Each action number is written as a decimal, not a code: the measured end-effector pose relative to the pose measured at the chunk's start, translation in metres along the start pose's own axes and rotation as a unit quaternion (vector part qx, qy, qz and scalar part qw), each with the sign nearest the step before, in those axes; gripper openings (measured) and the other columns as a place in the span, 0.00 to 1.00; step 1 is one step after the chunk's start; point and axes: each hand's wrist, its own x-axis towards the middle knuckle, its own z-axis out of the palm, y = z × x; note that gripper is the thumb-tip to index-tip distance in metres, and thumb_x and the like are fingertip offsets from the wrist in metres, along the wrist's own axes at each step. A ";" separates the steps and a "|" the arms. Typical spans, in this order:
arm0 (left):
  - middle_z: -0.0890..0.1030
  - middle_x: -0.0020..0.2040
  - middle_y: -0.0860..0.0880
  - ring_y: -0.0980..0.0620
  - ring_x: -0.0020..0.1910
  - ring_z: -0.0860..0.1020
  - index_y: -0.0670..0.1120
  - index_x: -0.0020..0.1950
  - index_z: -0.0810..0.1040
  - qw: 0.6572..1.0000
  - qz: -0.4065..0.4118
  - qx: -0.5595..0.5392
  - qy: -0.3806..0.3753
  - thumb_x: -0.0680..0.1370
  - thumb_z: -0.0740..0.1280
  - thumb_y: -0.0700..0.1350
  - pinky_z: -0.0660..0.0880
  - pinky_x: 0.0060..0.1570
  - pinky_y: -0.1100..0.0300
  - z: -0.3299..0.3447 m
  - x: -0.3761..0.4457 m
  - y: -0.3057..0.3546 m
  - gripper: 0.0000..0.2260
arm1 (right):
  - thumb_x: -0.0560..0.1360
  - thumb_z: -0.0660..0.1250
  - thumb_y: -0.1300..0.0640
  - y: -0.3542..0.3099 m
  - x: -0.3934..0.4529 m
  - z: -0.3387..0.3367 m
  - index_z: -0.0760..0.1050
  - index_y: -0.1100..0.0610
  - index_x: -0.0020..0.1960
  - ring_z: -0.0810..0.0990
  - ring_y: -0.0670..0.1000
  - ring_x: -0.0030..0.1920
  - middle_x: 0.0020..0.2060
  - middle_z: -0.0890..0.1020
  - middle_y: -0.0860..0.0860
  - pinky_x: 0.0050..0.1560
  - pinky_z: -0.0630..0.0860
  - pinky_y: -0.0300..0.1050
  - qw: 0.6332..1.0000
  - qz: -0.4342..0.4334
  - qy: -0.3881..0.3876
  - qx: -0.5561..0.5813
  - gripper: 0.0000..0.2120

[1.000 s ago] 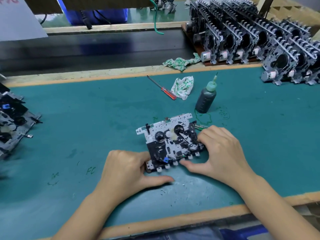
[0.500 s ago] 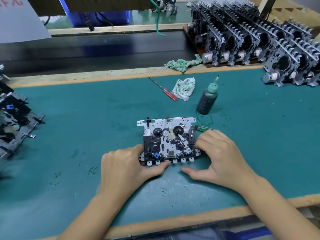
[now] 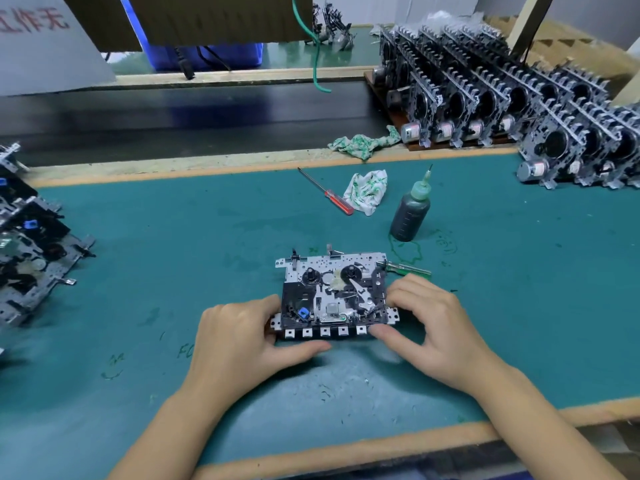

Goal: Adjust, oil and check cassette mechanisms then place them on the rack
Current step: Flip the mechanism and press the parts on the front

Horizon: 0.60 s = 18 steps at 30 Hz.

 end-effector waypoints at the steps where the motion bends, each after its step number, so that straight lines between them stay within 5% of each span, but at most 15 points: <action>1: 0.68 0.18 0.53 0.52 0.19 0.67 0.54 0.28 0.60 1.000 -0.006 -0.020 0.003 0.62 0.62 0.69 0.67 0.24 0.61 -0.002 -0.001 0.000 0.21 | 0.73 0.63 0.45 -0.002 0.001 -0.001 0.73 0.59 0.36 0.71 0.52 0.35 0.32 0.73 0.50 0.39 0.69 0.49 0.999 0.019 0.001 0.027 0.18; 6: 0.63 0.23 0.46 0.51 0.23 0.60 0.48 0.30 0.67 0.972 -0.050 -0.221 0.067 0.72 0.59 0.65 0.63 0.26 0.58 -0.008 0.004 0.006 0.22 | 0.72 0.61 0.41 -0.014 0.012 -0.007 0.72 0.48 0.27 0.73 0.49 0.31 0.27 0.75 0.52 0.37 0.69 0.44 0.968 0.130 0.044 0.212 0.18; 10: 0.66 0.19 0.42 0.53 0.20 0.64 0.41 0.25 0.65 0.930 -0.160 -0.318 0.086 0.73 0.57 0.65 0.62 0.26 0.58 -0.007 0.018 0.017 0.29 | 0.69 0.61 0.36 -0.022 0.028 -0.008 0.71 0.52 0.20 0.68 0.40 0.24 0.19 0.71 0.47 0.31 0.64 0.30 0.941 0.212 0.022 0.263 0.26; 12: 0.67 0.19 0.41 0.53 0.20 0.66 0.41 0.24 0.63 0.927 -0.191 -0.317 0.061 0.71 0.56 0.67 0.65 0.26 0.57 -0.006 0.021 0.014 0.30 | 0.69 0.61 0.35 -0.022 0.032 -0.007 0.68 0.56 0.20 0.64 0.42 0.21 0.17 0.67 0.48 0.29 0.63 0.30 0.944 0.230 0.027 0.237 0.29; 15: 0.70 0.22 0.41 0.49 0.22 0.67 0.42 0.25 0.63 0.950 -0.203 -0.235 0.031 0.71 0.52 0.70 0.68 0.30 0.51 -0.008 0.020 0.010 0.31 | 0.65 0.55 0.28 -0.020 0.035 -0.009 0.64 0.58 0.25 0.63 0.47 0.25 0.22 0.67 0.53 0.32 0.64 0.49 0.980 0.192 0.031 0.051 0.32; 18: 0.74 0.29 0.53 0.56 0.32 0.72 0.50 0.32 0.70 0.977 -0.171 -0.085 0.099 0.71 0.53 0.70 0.67 0.32 0.57 -0.014 0.021 0.006 0.25 | 0.59 0.59 0.25 -0.014 0.040 -0.021 0.67 0.45 0.37 0.73 0.42 0.39 0.36 0.74 0.43 0.40 0.68 0.38 0.988 0.149 -0.007 -0.033 0.24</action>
